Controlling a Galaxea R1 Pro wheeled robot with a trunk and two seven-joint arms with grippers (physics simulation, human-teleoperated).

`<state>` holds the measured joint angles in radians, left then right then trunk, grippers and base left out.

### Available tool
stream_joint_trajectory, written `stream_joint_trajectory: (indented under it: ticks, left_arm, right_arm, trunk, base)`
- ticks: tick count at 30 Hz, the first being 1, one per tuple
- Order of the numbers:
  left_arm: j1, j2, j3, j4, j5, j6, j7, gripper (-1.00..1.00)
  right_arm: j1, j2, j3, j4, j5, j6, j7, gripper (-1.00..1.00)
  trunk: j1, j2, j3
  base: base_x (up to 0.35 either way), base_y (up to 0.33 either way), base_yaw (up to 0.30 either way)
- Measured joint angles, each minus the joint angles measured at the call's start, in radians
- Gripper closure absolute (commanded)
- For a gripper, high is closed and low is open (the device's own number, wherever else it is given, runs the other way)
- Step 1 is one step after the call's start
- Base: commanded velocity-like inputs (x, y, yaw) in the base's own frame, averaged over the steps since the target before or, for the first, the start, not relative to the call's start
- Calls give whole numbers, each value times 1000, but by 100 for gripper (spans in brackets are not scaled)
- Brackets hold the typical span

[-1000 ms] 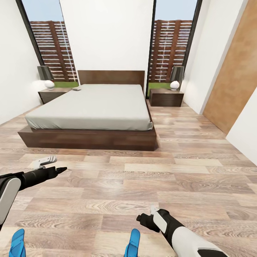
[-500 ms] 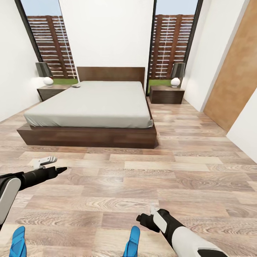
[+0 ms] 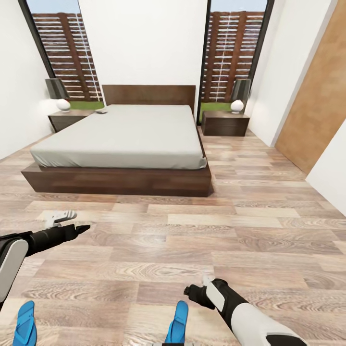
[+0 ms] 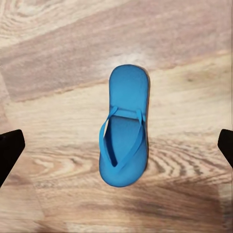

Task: In the bedroom, move the book from the bed onto either nightstand, and place the two sandals side by side next to the bed.

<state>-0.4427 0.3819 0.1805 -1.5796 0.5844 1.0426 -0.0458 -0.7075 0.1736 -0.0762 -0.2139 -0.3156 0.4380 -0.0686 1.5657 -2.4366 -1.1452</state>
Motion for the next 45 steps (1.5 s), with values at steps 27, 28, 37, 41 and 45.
stream_joint_trajectory:
  ticks: [27,28,37,41,45]
  left_arm:
    - [0,0,-3,0,-3,0,1,-100]
    - [0,0,-3,0,-3,0,1,-100]
    - [0,0,-3,0,-3,0,1,-100]
    - [0,0,-4,0,-3,0,1,-100]
    - [0,0,-4,0,-3,0,1,-100]
  right_arm:
    - [-28,-3,4,-76,12,94,0,-100]
    - [-28,-3,4,-77,12,95,0,-100]
    - [-29,-3,4,-80,13,98,1,-100]
    - [-29,-3,5,-80,13,99,2,-100]
    - [-29,-3,5,-80,13,99,2,-100]
  trunk:
    - [0,0,-44]
    - [0,0,-46]
    - [0,0,-61]
    - [0,0,-68]
    - [0,0,-74]
  base:
    - [0,0,0]
    - [0,0,0]
    - [0,0,0]
    - [0,0,0]
    - [0,0,0]
